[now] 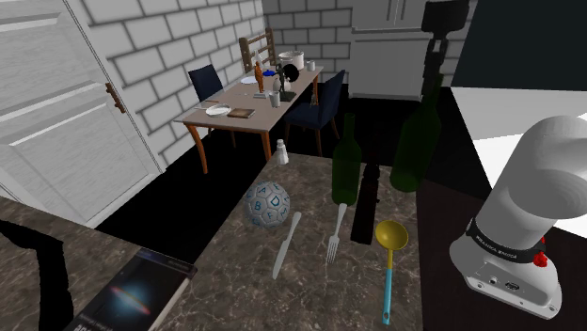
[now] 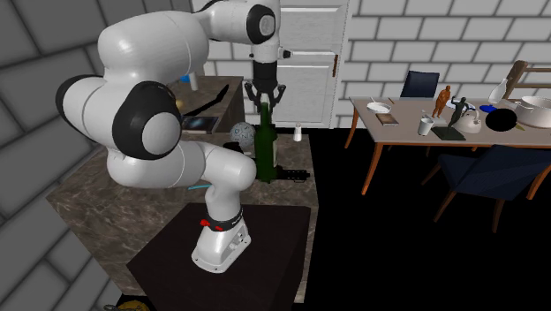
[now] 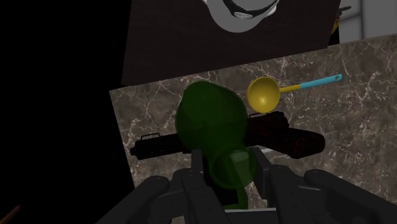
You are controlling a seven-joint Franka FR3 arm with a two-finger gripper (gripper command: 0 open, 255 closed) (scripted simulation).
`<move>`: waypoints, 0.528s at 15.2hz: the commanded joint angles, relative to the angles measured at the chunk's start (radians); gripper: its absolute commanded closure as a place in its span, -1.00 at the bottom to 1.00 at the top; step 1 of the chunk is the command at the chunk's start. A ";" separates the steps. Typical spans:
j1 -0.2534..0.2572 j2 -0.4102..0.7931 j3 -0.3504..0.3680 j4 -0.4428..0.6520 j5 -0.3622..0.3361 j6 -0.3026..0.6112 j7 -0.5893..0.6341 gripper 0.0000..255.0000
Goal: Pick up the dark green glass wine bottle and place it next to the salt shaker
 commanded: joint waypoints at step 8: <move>0.004 0.048 0.005 0.148 0.006 -0.100 -0.001 1.00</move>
